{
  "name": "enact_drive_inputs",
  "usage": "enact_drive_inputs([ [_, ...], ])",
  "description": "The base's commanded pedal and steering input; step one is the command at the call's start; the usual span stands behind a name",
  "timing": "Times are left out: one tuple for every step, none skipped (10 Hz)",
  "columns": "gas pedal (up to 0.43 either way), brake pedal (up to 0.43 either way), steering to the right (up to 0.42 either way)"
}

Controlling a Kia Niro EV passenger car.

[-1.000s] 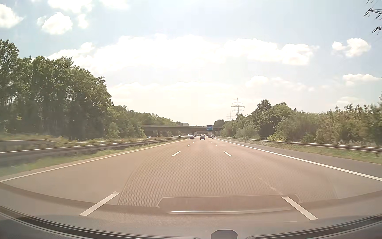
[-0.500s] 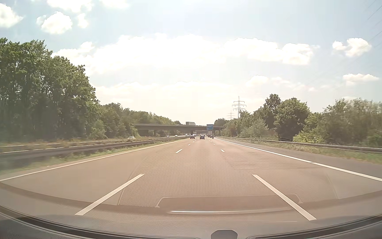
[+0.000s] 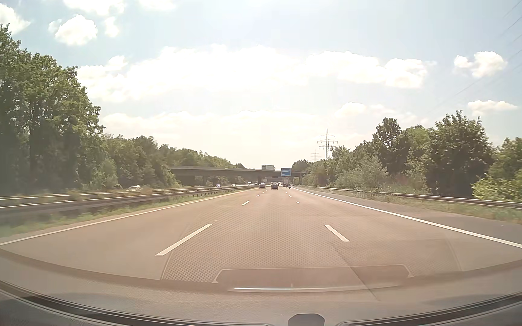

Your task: Follow the waypoints while adhering to traffic rules and regulations

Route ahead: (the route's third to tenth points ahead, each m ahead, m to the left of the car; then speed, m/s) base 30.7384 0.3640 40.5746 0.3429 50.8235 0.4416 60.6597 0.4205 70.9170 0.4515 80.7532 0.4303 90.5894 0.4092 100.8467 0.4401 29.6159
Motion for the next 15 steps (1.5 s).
enact_drive_inputs([
  [0.13,0.03,0.004],
  [0.118,0.03,0.004],
  [0.118,0.03,0.005],
  [0.118,0.03,0.005],
  [0.118,0.03,0.005],
  [0.118,0.03,0.005],
  [0.118,0.03,0.005],
  [0.118,0.03,0.005],
  [0.118,0.03,0.005],
  [0.118,0.03,0.006],
  [0.11,0.03,0.005],
  [0.11,0.03,0.005],
  [0.11,0.03,0.005],
  [0.11,0.03,0.005],
  [0.11,0.03,0.005],
])
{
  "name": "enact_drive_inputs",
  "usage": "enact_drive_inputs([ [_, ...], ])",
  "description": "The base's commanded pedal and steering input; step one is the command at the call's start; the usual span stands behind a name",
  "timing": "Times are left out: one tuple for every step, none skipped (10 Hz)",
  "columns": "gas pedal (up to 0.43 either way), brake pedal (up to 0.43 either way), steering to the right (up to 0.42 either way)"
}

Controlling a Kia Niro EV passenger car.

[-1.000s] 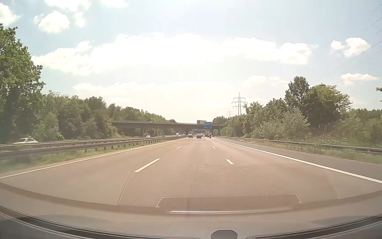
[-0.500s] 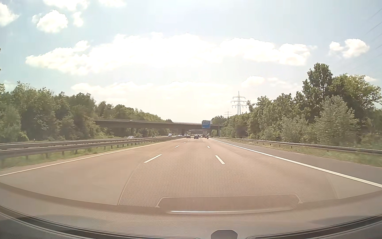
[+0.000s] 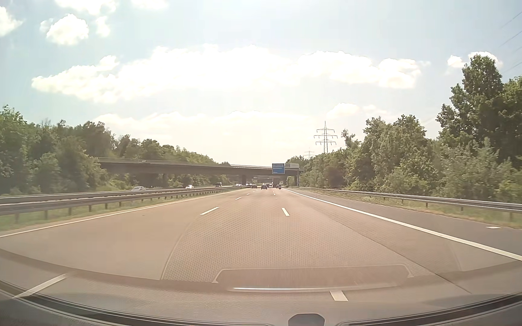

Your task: Follow the waypoints while adhering to traffic rules and regulations

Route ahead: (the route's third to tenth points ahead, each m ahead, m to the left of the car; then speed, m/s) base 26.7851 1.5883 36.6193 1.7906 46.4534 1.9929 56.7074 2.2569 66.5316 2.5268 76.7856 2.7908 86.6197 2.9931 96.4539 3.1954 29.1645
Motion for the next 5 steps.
enact_drive_inputs([
  [0.11,0.03,0.005],
  [0.11,0.03,0.005],
  [0.11,0.03,0.005],
  [0.11,0.03,0.005],
  [0.11,0.03,0.005],
])
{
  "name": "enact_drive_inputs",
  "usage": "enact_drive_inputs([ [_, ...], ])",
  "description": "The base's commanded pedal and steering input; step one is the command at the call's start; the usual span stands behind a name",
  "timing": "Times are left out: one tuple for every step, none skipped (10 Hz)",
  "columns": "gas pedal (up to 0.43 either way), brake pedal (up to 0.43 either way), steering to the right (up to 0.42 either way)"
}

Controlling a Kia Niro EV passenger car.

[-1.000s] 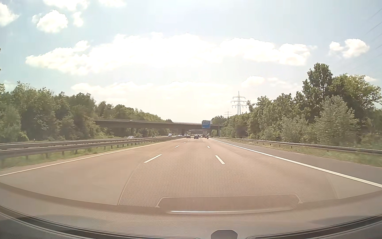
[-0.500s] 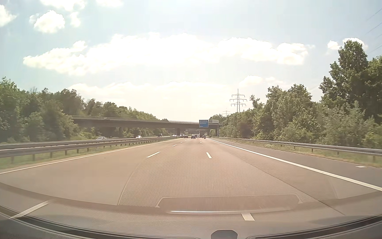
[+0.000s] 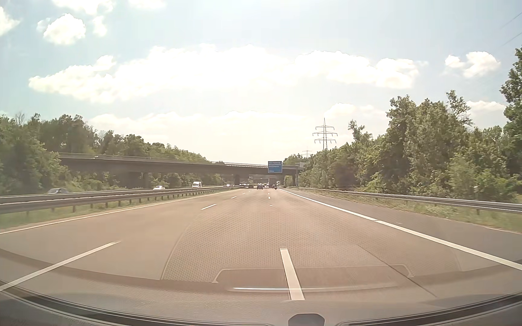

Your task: Follow the waypoints while adhering to traffic rules and regulations

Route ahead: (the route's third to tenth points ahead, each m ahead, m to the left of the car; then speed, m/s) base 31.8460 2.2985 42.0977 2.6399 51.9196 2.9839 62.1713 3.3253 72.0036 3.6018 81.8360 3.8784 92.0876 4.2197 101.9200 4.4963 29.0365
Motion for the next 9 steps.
enact_drive_inputs([
  [0.11,0.03,0.005],
  [0.11,0.03,0.004],
  [0.11,0.03,0.004],
  [0.11,0.03,0.003],
  [0.11,0.03,0.002],
  [0.11,0.03,0.001],
  [0.11,0.03,-0.001],
  [0.11,0.03,-0.004],
  [0.11,0.03,-0.006],
])
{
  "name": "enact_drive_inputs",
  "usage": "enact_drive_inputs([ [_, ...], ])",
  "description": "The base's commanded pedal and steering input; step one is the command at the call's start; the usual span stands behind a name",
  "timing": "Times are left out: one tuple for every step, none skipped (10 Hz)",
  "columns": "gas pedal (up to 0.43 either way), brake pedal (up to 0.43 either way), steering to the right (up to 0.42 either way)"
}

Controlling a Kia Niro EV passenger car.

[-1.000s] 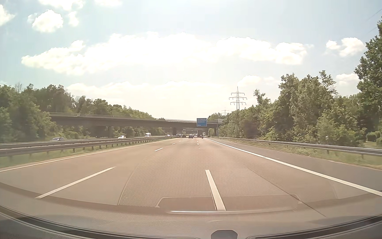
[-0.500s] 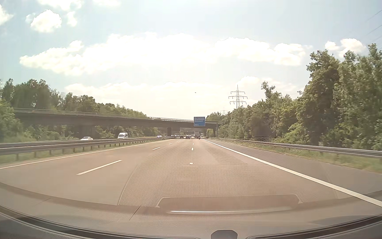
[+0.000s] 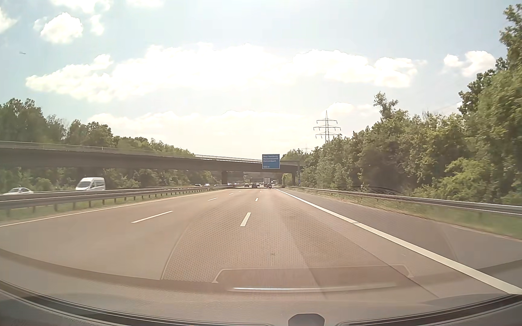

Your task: Follow the waypoints while adhering to traffic rules and regulations

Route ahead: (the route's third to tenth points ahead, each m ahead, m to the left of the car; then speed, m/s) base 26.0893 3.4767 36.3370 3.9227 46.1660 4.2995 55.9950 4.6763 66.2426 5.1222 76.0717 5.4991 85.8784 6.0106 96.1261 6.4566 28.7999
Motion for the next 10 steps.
enact_drive_inputs([
  [0.11,0.03,-0.007],
  [0.11,0.03,-0.007],
  [0.11,0.03,-0.007],
  [0.11,0.03,-0.008],
  [0.11,0.03,-0.007],
  [0.098,0.03,-0.007],
  [0.098,0.03,-0.007],
  [0.098,0.03,-0.006],
  [0.098,0.03,-0.005],
  [0.098,0.03,-0.005],
])
